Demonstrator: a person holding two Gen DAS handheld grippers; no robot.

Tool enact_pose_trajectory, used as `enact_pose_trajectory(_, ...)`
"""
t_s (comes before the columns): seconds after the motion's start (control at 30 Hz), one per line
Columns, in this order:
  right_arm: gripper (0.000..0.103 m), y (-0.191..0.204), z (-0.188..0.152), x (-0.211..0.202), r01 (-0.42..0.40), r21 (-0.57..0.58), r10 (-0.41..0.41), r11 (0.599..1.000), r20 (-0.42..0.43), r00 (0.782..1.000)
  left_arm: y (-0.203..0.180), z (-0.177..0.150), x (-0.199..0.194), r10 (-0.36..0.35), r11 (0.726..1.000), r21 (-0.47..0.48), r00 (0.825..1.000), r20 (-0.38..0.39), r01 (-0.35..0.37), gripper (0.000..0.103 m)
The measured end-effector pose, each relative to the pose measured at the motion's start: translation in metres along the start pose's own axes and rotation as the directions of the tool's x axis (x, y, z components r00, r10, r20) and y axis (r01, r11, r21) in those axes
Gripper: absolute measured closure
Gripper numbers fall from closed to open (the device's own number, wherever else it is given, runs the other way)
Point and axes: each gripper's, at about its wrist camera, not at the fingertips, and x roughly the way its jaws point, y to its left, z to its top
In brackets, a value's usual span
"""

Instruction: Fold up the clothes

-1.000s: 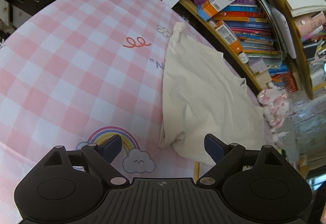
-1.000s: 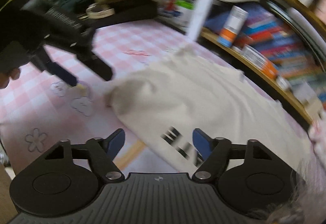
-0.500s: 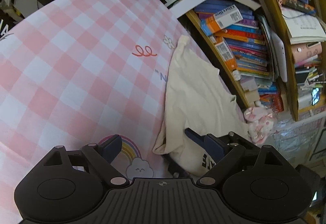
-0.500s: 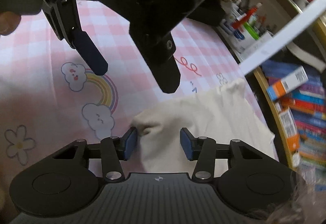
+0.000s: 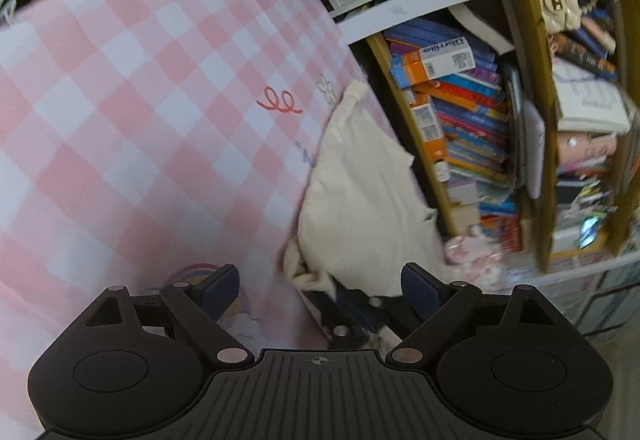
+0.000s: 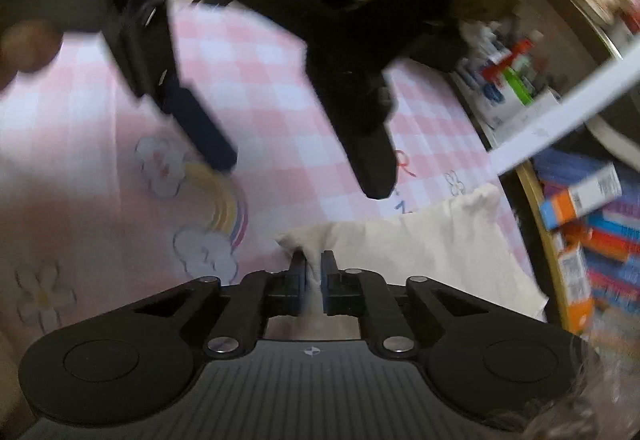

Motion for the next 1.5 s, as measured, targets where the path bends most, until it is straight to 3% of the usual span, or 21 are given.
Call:
enact_pose_trajectory(0.1,0.099,-0.028,-0.005,-0.02,-0.016,0.225,-0.001,0.974,0.075,0.997,0.0,0.003,0.015,-0.061,0.997,-0.048,0.998,-0.03,0.06,0.013)
enact_pose_trajectory(0.3,0.099,-0.048,-0.011,-0.038,-0.033,0.363,-0.013,0.931,0.124,0.992,-0.003,0.008,0.055,-0.183,0.976,-0.131,0.98,-0.074,0.172,0.013)
enact_pose_trajectory(0.4,0.097,-0.047,-0.014,-0.036,-0.048,0.396,0.001,0.917,0.12,0.993,-0.008,0.006,0.07,-0.184,0.977,-0.125,0.979,-0.093,0.172,0.016)
enact_pose_trajectory(0.43,0.091,-0.048,-0.017,-0.037,-0.052,0.41,0.002,0.911,0.121,0.993,-0.01,0.006,0.073,-0.178,0.979,-0.12,0.98,-0.093,0.166,0.016)
enact_pose_trajectory(0.47,0.076,-0.048,-0.019,-0.038,-0.056,0.424,0.004,0.904,0.123,0.992,-0.011,0.006,0.074,-0.174,0.98,-0.118,0.981,-0.09,0.163,0.017)
enact_pose_trajectory(0.53,0.056,-0.048,-0.027,-0.044,-0.043,0.44,-0.011,0.897,0.119,0.993,-0.011,0.005,0.076,-0.175,0.979,-0.121,0.981,-0.088,0.164,0.022)
enact_pose_trajectory(0.6,0.055,-0.049,-0.041,-0.055,-0.022,0.452,-0.025,0.892,0.097,0.995,-0.01,0.006,0.077,-0.168,0.98,-0.12,0.982,-0.089,0.157,0.023)
enact_pose_trajectory(0.67,0.042,-0.054,-0.056,-0.061,-0.003,0.481,-0.035,0.876,0.07,0.997,-0.009,0.006,0.078,-0.159,0.982,-0.116,0.983,-0.091,0.149,0.026)
enact_pose_trajectory(0.87,0.02,-0.088,-0.089,-0.069,0.056,0.602,-0.064,0.796,-0.009,0.998,-0.004,0.005,0.079,-0.1,0.99,-0.109,0.991,-0.088,0.09,0.046)
enact_pose_trajectory(1.07,0.006,-0.137,-0.083,-0.041,0.121,0.695,-0.078,0.709,-0.094,0.993,-0.006,0.003,0.081,-0.051,0.998,-0.052,0.995,-0.08,0.046,0.077)
enact_pose_trajectory(1.1,0.005,-0.145,-0.082,-0.037,0.132,0.709,-0.079,0.693,-0.108,0.991,-0.007,0.002,0.081,-0.045,0.998,-0.039,0.996,-0.077,0.042,0.086)
enact_pose_trajectory(1.2,0.0,-0.169,-0.079,-0.023,0.167,0.747,-0.08,0.644,-0.151,0.985,-0.012,-0.001,0.078,-0.027,1.0,0.013,0.998,-0.06,0.027,0.095)
enact_pose_trajectory(1.37,0.0,-0.21,-0.073,0.0,0.226,0.799,-0.076,0.558,-0.221,0.972,-0.041,-0.008,0.069,-0.006,0.982,0.191,1.0,-0.03,0.012,0.097)
enact_pose_trajectory(1.5,0.0,-0.216,-0.04,0.023,0.156,0.738,0.001,0.657,-0.207,0.978,-0.063,-0.014,0.068,-0.006,0.948,0.319,1.0,-0.027,0.014,0.097)
